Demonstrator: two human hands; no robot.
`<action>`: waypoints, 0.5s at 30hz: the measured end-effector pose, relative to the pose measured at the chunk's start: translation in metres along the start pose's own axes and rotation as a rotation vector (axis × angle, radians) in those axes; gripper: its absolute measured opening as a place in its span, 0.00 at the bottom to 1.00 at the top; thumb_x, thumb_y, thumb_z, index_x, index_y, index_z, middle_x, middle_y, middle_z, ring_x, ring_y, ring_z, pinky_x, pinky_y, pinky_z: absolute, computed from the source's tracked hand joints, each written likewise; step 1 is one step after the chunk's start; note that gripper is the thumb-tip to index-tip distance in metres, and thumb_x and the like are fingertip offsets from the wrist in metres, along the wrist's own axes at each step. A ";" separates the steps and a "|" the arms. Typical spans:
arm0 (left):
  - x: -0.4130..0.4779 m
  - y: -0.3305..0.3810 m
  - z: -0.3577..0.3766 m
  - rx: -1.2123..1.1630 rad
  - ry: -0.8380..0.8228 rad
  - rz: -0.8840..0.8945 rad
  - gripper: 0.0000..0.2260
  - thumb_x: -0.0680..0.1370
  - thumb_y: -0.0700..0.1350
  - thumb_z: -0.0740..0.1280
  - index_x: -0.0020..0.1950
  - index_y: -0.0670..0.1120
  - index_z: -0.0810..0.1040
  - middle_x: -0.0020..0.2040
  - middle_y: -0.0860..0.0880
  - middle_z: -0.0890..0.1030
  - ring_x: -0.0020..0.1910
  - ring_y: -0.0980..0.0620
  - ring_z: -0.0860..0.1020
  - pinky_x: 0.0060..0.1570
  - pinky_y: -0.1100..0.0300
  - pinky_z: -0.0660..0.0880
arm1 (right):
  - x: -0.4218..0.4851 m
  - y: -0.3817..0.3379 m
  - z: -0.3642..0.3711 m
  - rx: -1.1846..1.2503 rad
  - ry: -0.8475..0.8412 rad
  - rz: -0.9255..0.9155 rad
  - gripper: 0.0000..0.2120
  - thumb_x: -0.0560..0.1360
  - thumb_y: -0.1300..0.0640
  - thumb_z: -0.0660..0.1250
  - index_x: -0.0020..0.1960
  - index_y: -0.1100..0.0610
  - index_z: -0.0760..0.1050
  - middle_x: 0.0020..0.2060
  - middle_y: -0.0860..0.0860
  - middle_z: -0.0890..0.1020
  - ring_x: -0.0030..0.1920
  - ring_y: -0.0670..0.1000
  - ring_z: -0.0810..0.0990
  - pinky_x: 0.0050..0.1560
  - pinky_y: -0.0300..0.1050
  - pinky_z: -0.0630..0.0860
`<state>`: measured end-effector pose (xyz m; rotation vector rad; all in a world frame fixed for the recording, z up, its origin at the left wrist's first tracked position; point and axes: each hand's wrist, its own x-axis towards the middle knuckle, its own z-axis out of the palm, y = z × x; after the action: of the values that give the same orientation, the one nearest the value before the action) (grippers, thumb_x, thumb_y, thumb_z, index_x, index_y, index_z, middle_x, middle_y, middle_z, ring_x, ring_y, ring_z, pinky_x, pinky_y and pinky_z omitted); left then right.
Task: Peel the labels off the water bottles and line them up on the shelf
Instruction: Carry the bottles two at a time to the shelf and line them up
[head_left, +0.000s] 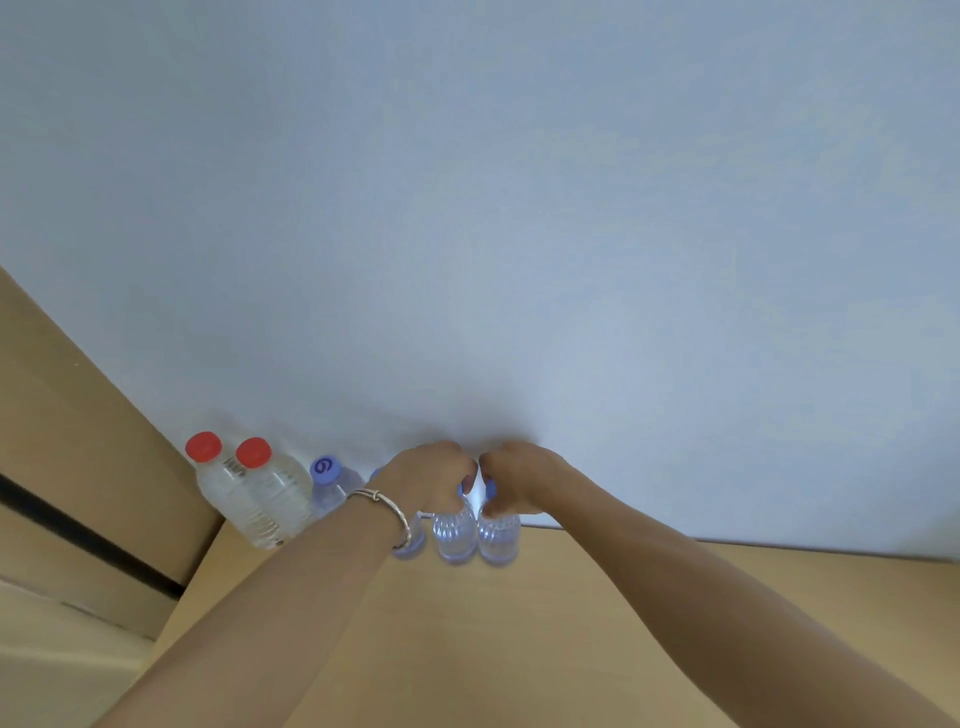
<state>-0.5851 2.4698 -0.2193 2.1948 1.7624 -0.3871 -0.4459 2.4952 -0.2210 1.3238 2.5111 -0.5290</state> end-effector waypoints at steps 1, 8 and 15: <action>0.002 -0.002 -0.001 0.000 0.001 0.009 0.13 0.74 0.41 0.66 0.58 0.47 0.79 0.58 0.47 0.76 0.57 0.46 0.77 0.48 0.59 0.71 | 0.003 -0.002 0.001 0.013 0.002 0.003 0.14 0.72 0.53 0.71 0.56 0.55 0.77 0.45 0.50 0.78 0.49 0.52 0.77 0.37 0.42 0.68; 0.002 -0.021 0.000 -0.024 0.012 0.048 0.13 0.73 0.46 0.70 0.56 0.46 0.81 0.55 0.46 0.80 0.53 0.45 0.79 0.46 0.59 0.73 | 0.015 -0.020 0.002 0.042 0.022 0.052 0.13 0.71 0.54 0.70 0.55 0.55 0.77 0.47 0.50 0.79 0.53 0.52 0.79 0.41 0.43 0.70; 0.002 -0.034 -0.002 -0.029 0.019 0.096 0.13 0.72 0.48 0.71 0.54 0.46 0.82 0.53 0.46 0.82 0.53 0.45 0.80 0.48 0.58 0.74 | 0.016 -0.031 0.000 0.015 0.035 0.090 0.08 0.72 0.55 0.69 0.50 0.54 0.74 0.48 0.51 0.78 0.44 0.52 0.72 0.41 0.43 0.68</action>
<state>-0.6180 2.4795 -0.2210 2.2596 1.6538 -0.3172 -0.4811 2.4909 -0.2208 1.4561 2.4654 -0.5102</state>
